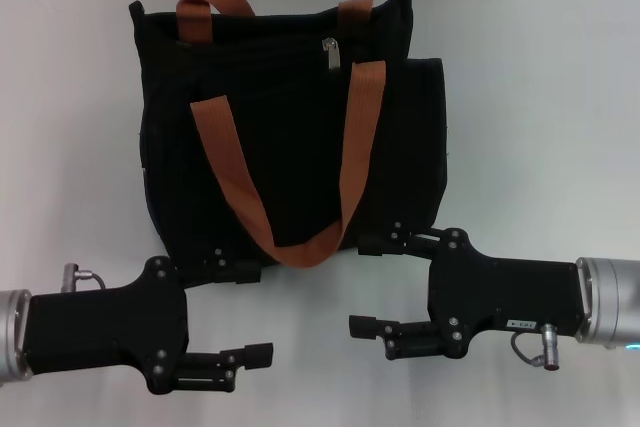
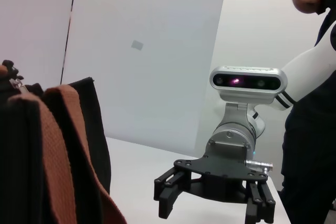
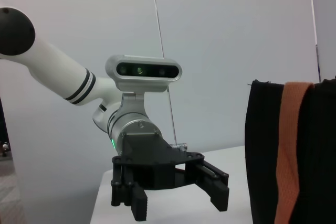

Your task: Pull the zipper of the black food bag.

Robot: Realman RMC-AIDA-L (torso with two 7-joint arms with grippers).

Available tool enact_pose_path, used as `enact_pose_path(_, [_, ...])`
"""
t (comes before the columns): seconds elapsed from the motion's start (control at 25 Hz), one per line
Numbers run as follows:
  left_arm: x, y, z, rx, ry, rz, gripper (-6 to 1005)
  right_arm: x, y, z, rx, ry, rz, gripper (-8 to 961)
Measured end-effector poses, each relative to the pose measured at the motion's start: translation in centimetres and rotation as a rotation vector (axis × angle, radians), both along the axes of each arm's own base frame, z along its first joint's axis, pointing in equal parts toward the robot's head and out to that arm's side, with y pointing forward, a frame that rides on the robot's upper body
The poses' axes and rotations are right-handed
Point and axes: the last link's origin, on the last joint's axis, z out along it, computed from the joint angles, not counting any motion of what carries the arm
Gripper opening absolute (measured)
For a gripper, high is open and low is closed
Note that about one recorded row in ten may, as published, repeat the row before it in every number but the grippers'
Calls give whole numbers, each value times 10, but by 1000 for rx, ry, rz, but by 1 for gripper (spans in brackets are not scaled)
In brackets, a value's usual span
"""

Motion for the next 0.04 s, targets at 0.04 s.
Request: enact_pose_path(0.04, [0,1,1,3,2,-3,834,0,0,0,0,0,0,838])
